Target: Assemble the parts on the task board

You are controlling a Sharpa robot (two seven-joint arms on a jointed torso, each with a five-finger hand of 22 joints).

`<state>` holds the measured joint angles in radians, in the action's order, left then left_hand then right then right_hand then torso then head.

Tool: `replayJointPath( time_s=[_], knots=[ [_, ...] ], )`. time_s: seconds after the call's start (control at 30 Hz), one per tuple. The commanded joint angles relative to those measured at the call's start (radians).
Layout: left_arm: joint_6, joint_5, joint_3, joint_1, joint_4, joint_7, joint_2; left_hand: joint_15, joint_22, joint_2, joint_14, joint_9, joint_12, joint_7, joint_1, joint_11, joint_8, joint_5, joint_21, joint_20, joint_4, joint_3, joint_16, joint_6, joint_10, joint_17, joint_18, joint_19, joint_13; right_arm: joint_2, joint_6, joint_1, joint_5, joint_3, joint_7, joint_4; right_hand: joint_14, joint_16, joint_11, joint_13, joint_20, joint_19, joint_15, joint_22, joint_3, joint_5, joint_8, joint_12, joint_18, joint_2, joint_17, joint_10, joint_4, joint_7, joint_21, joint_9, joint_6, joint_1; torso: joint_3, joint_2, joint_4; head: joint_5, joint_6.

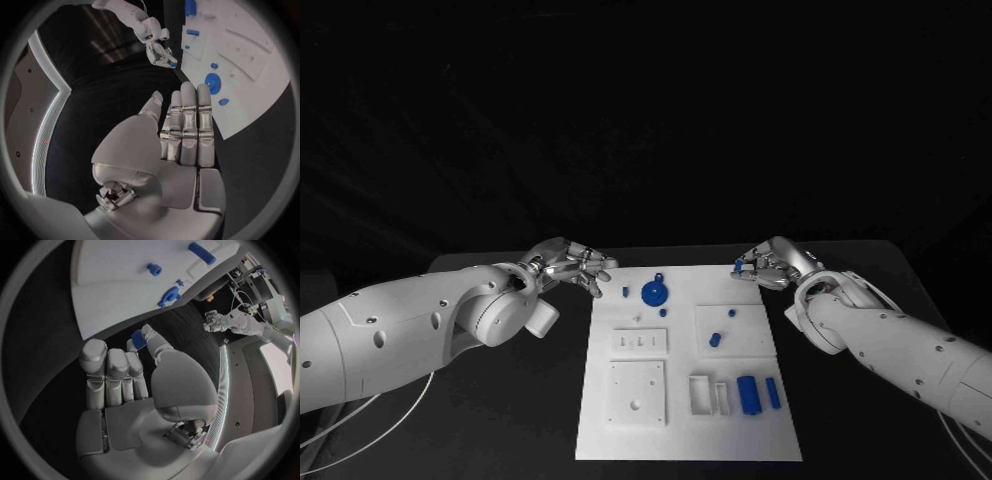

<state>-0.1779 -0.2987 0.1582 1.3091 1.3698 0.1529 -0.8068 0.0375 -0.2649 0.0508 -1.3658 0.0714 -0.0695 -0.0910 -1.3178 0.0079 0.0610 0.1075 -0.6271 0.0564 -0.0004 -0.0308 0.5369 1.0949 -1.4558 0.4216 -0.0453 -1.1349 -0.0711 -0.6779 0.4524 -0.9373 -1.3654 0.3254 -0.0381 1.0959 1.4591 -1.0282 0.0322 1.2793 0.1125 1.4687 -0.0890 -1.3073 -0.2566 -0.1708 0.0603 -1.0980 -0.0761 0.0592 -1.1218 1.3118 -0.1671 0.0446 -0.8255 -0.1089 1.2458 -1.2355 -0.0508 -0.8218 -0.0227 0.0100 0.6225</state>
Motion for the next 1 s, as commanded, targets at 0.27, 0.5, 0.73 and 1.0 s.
replayJointPath(
  time_s=[0.27,0.5,0.73,1.0],
  knots=[
    [0.126,-0.144,-0.002,0.061,-0.033,-0.21,0.057,0.045,-0.175,0.006,0.017,0.013,-0.174,0.031,0.031,-0.044,0.003,0.264,-0.225,0.046,-0.024,0.014,0.27,0.062,-0.058,0.174,0.012,0.046,-0.117,-0.005,-0.125,-0.022,-0.062,-0.003,0.095,0.131,0.0,-0.001,0.001,0.004,0.006,0.051,-0.008,-0.107,-0.009,-0.033,0.003,0.0,0.02,-0.011,-0.002,0.002,-0.004,-0.001,-0.007,-0.005,0.002,0.005,0.0139,0.038,0.0178,0.018,0.001],
    [0.187,-0.209,-0.002,0.089,-0.07,-0.307,0.109,0.052,-0.23,-0.014,0.012,0.058,-0.227,0.039,0.127,-0.051,0.003,0.168,-0.264,0.052,0.009,0.008,0.312,0.074,-0.059,0.199,0.01,0.06,-0.166,0.022,-0.164,-0.028,-0.099,-0.031,0.122,0.192,-0.001,0.001,0.001,0.005,0.005,0.05,-0.007,-0.106,-0.012,-0.036,0.003,0.004,0.02,-0.012,-0.001,0.001,-0.006,0.0,-0.004,-0.008,-0.002,0.01,0.0145,0.055,0.019,0.036,0.005],
    [0.161,-0.226,-0.001,0.096,-0.115,-0.366,0.167,0.055,-0.293,-0.053,0.013,0.206,-0.26,0.047,0.206,-0.053,0.002,0.14,-0.272,0.054,0.076,0.007,0.346,0.073,-0.058,0.218,0.008,0.064,-0.216,0.051,-0.178,-0.039,-0.125,-0.066,0.171,0.227,0.0,0.003,0.001,0.006,0.005,0.049,-0.006,-0.106,-0.018,-0.047,0.003,0.006,0.02,-0.015,0.0,0.0,-0.018,0.001,-0.002,-0.013,-0.003,0.012,0.0161,0.064,0.0181,0.032,0.014],
    [0.174,-0.241,0.0,0.097,-0.137,-0.398,0.205,0.053,-0.323,-0.058,0.016,0.25,-0.252,0.045,0.208,-0.05,0.002,0.138,-0.252,0.052,0.084,0.017,0.345,0.055,-0.059,0.215,0.008,0.062,-0.223,0.071,-0.191,-0.046,-0.14,-0.085,0.209,0.243,0.0,0.003,0.001,0.006,0.005,0.049,-0.006,-0.105,-0.019,-0.052,0.003,0.007,0.019,-0.017,0.0,-0.001,-0.02,0.001,0.0,-0.013,-0.004,0.014,0.015,0.063,0.0202,0.038,0.017]
  ],
)
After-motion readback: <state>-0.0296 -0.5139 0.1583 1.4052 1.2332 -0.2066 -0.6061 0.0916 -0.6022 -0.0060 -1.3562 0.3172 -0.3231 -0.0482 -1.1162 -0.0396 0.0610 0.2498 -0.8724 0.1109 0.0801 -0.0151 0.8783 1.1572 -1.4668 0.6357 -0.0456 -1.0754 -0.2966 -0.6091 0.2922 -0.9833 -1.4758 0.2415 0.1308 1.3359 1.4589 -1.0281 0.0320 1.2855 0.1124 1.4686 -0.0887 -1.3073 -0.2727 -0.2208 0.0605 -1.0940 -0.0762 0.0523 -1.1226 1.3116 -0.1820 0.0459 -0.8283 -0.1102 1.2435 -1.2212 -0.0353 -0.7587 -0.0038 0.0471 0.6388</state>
